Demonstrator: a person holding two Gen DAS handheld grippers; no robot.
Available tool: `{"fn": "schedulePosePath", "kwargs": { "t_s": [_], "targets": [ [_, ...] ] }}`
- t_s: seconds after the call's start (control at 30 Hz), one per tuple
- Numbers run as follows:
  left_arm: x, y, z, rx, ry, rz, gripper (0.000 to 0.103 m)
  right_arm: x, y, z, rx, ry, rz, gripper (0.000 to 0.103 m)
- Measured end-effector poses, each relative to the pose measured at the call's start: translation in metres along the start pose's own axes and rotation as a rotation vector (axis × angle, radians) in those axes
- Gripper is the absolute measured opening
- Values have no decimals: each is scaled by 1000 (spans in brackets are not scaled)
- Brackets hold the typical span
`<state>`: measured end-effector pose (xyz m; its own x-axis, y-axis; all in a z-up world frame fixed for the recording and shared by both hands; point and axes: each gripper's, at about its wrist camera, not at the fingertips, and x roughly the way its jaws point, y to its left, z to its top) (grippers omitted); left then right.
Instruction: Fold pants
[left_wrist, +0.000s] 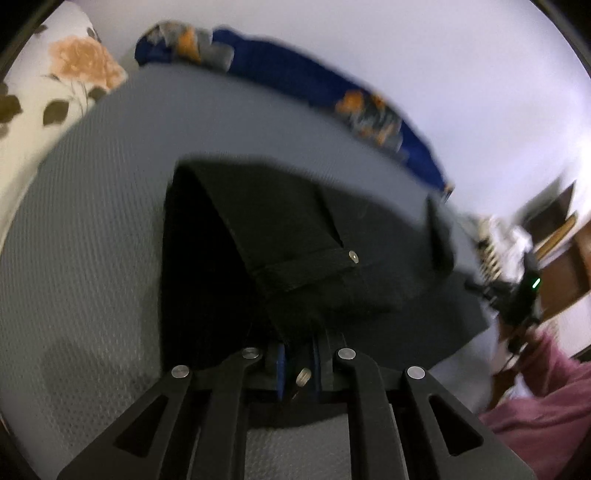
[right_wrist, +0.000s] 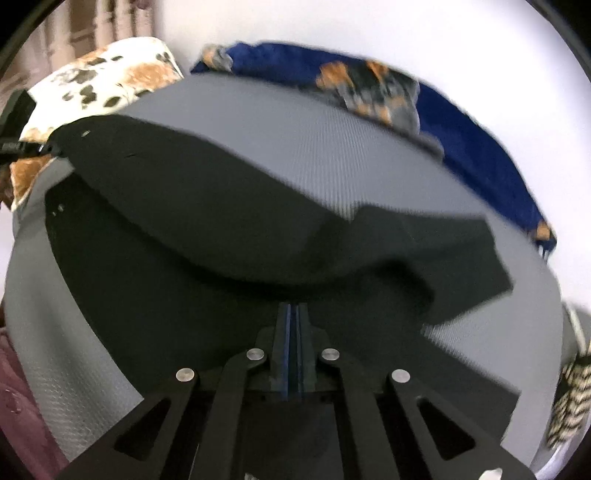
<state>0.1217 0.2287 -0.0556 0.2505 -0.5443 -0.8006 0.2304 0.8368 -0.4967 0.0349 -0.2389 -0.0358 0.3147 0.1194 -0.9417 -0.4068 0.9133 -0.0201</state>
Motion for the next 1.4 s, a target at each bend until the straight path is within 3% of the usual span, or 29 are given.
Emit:
{"fn": "schedulePosePath", "kwargs": {
  "t_s": [0.17,0.23,0.3,0.37,0.43,0.63,0.87,1.0,1.2,1.27,1.4],
  "targets": [
    [4,-8,-7,1,-18,40,11,8,5,-9,-10,-16,-48,6],
    [-1,-11,-10,0,-30,36,11,7,11,-8,-28,-20,-30,8],
    [-5,-12,-10,3,-37,36,11,6,16,-7,-50,-32,-59,13],
    [-8,-14,-5,-6,-51,49,11,6,26,-6,-137,-44,-92,29],
    [-13,-15,-6,-11,-61,46,11,5,35,-4,-228,-53,-128,32],
    [-23,-11,-6,-22,-85,40,11,2,58,2,-614,-95,-259,32],
    [-24,-9,-4,-49,-89,35,11,21,62,-4,-939,-19,-293,31],
    [-24,-8,-1,-64,-89,35,11,33,69,-14,-1137,-18,-378,31],
    [-24,-8,1,-71,-95,36,11,51,69,-12,-1212,16,-406,29],
    [-24,-8,3,-71,-105,52,12,58,67,-11,-1209,53,-402,8],
    [-24,-6,7,-70,-116,56,12,47,66,-8,-1102,77,-390,4]
  ]
}}
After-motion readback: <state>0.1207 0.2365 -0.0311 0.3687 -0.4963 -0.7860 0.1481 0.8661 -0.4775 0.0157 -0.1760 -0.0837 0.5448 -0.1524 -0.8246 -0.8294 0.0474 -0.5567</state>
